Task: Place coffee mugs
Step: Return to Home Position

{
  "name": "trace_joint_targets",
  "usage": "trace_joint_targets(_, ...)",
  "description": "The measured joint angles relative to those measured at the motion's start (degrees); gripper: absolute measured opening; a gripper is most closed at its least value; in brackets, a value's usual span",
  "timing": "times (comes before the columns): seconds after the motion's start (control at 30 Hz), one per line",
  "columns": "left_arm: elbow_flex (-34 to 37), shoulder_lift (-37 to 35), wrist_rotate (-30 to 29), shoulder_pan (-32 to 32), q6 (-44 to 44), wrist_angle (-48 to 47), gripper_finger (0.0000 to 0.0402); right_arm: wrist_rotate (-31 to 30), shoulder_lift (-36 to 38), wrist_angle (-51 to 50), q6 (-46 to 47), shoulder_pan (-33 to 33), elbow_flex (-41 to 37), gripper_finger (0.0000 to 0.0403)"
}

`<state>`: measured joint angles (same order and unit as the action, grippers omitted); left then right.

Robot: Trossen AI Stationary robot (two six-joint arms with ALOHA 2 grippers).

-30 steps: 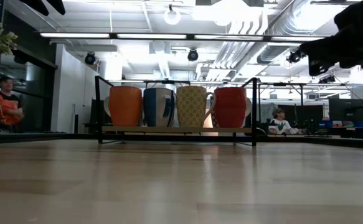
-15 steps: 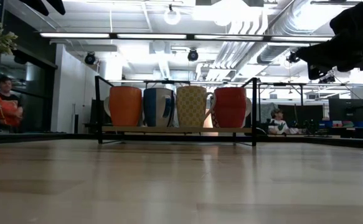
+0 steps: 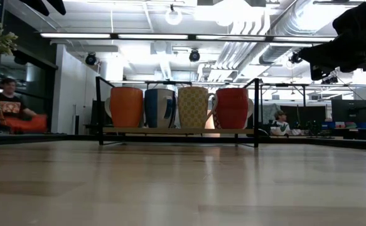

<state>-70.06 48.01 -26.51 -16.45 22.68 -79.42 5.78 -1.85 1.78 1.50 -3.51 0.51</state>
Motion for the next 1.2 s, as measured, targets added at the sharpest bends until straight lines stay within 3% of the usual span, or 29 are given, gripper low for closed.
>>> trace_joint_targets(0.87,0.0,0.0,0.3,0.0,1.4,0.5,0.0168,0.0,0.0,0.0,0.0,0.0,0.0,0.0002)
trace_joint_targets(1.03,0.0,0.0,0.7,0.0,-4.6,6.6,0.0168,0.0,0.0,0.0,0.0,0.0,0.0,0.0002)
trace_joint_targets(1.13,0.0,0.0,1.2,0.0,-11.0,15.7,0.0168,0.0,0.0,0.0,0.0,0.0,0.0,0.0002)
trace_joint_targets(1.2,0.0,-0.2,5.0,0.0,-11.7,22.5,0.0168,0.0,0.0,0.0,0.0,0.0,0.0,0.0002)
